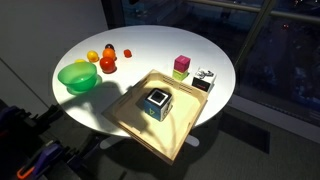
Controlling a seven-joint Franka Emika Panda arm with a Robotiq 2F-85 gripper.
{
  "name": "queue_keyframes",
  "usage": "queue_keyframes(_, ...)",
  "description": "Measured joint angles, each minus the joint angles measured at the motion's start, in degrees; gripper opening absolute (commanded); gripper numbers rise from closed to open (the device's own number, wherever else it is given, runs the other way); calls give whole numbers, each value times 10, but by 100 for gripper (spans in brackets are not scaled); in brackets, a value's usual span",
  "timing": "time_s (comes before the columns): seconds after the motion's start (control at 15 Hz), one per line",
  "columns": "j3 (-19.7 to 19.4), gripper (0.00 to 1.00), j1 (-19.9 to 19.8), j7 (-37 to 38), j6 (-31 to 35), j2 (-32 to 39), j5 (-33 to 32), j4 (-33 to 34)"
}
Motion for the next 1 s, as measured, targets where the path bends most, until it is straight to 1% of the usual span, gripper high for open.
queue_keyframes(1.0, -19, 100, -17, 2, -6, 31, 3, 41)
